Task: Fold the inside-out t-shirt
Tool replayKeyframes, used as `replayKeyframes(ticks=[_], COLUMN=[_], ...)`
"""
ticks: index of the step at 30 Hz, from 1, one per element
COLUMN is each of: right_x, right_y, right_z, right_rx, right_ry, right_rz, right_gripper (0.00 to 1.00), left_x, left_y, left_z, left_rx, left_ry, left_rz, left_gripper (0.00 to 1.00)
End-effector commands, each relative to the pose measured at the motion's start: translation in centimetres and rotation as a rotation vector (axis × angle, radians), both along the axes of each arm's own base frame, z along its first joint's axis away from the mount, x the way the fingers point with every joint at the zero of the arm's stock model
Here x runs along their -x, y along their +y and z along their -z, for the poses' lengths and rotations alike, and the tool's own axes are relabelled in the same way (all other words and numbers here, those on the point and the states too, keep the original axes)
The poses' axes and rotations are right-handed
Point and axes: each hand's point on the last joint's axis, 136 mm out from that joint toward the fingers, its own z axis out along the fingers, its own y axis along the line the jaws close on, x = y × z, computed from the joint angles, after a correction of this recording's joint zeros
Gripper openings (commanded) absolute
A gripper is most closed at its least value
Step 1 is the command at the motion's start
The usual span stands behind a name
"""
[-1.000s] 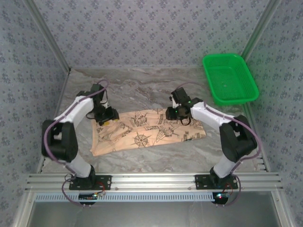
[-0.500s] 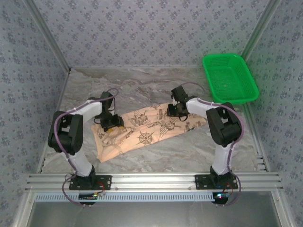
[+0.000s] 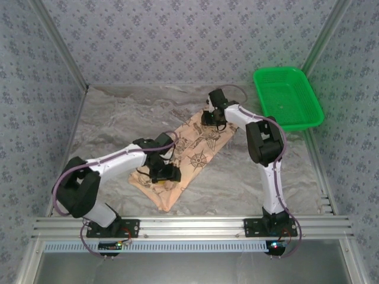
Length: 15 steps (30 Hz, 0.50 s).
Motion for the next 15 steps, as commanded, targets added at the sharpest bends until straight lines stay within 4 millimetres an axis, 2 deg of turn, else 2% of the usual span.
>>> replayKeyframes(ticks=[1,3,4,6,8,12,15], right_x=[2.3,4.0,5.1,8.2,11.4,16.7,18.7], right_y=[1.3,1.6,2.0,4.2,7.0,12.1,13.7], right_z=[-3.5,-5.7,-6.3,-6.9,-6.8,-5.7,-4.7], right_rx=[-0.051,-0.064,-0.073,-0.113,-0.133,-0.031,0.13], right_ry=[0.029,0.023,0.028,0.048,0.071,0.061,-0.019], right_rz=[-0.007,0.018,0.023,-0.001,-0.048,-0.139,-0.15], right_gripper=[0.38,0.39,0.39,0.39,0.4,0.44,0.47], left_x=[-1.8,-2.3,-2.7,-3.5,-4.4,-4.9,-5.6], left_y=[-1.1,-0.4,0.4,2.3,4.7,11.0,13.6], left_z=[-7.0,-9.8,-10.4,-10.6,-9.3,-3.7,-0.5], left_rx=[0.142,0.199,0.208,0.218,0.194,0.028,-0.051], left_ry=[-0.177,-0.277,-0.309,-0.35,-0.334,-0.19,-0.09], left_rz=[0.004,0.02,0.003,-0.066,-0.178,-0.424,-0.521], left_gripper=[0.66,0.74,0.77,0.82,0.84,0.8,0.76])
